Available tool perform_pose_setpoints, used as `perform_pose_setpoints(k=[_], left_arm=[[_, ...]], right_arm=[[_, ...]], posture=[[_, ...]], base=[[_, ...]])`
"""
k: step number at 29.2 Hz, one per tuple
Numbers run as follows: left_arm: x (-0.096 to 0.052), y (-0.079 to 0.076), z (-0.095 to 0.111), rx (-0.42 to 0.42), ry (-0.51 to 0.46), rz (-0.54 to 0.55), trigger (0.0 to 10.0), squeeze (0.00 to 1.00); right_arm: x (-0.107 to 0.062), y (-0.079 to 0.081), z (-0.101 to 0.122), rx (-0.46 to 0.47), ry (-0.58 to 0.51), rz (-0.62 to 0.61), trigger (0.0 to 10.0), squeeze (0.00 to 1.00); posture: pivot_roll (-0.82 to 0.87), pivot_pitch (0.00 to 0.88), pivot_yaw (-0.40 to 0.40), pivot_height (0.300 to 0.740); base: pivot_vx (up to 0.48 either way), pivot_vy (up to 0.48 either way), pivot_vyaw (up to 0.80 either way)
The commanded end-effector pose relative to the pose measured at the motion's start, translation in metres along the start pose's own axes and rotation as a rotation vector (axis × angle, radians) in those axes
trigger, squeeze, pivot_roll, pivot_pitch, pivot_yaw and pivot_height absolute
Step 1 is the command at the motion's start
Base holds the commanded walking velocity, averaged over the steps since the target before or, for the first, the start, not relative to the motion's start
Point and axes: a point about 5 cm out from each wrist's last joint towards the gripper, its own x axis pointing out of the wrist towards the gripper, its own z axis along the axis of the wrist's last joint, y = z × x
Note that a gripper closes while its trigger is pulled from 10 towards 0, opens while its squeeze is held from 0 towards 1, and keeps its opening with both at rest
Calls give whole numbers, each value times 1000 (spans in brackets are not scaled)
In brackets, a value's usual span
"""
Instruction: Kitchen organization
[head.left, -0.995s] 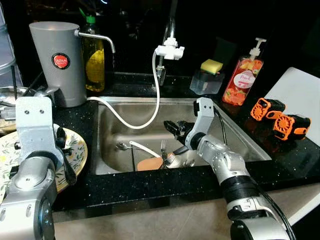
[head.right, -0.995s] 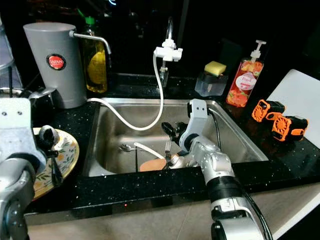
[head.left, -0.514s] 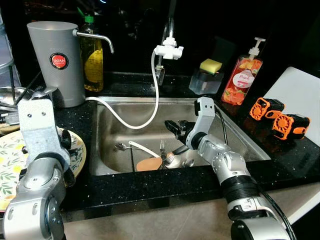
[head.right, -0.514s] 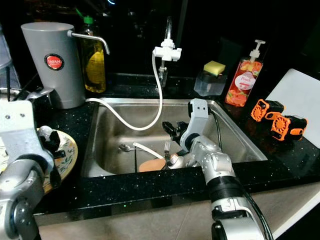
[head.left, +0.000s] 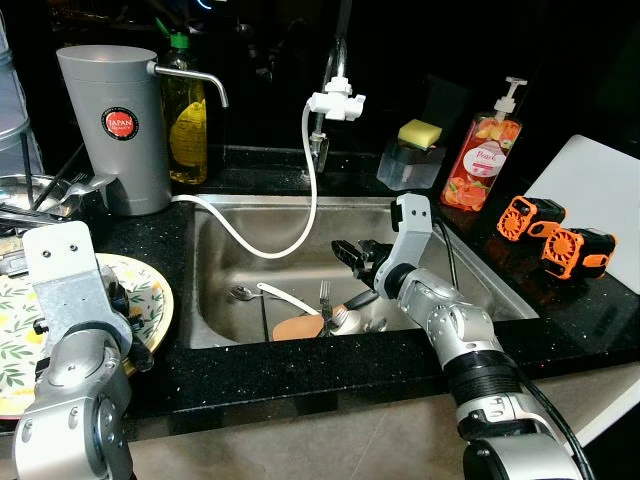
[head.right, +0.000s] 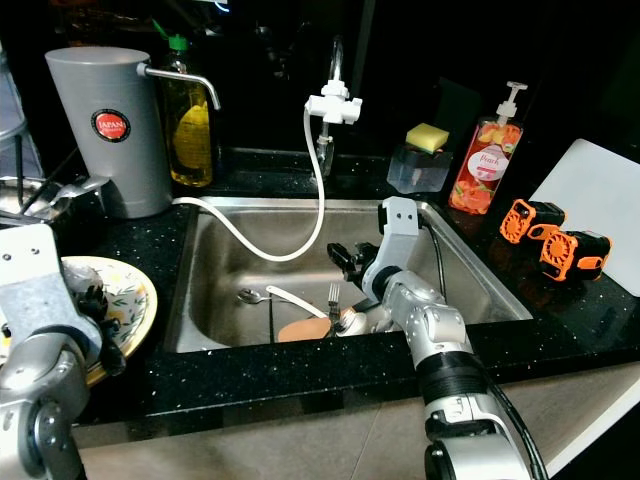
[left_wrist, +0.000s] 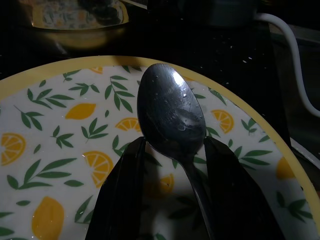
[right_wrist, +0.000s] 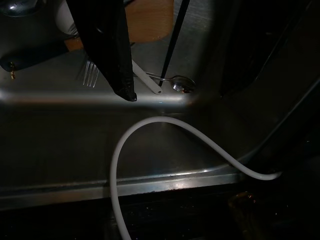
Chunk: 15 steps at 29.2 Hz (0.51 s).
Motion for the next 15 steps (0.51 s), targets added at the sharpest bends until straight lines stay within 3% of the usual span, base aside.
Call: perform_pose_setpoints(k=[1,5,8,11,15], left_arm=[[0,-6,-14,-10,94,-15,10000,0],[-2,-10,-8,-4,57,-40,10000,0],[-13,-23,21,64,-130,-140,10000,0],[-19,-29,33,71,-202,-182,10000,0],[-24,-38,32,44,-200,-228,10000,0]], right_arm=[[-3,-7,0,-4,-1,-21,10000,0],[-3,-7,0,-3,-2,-20,10000,0],[-3,-6,0,-2,-1,-20,10000,0],[-3,-6,0,-1,-1,-18,10000,0],[-2,-4,-1,3,-1,-13,10000,0]], posture=[[260,76,-112,740],[260,76,-112,740],[264,79,-112,740],[267,81,-113,740],[265,84,-114,740]], base=[[0,0,0],[0,0,0],[0,0,0],[0,0,0],[0,0,0]])
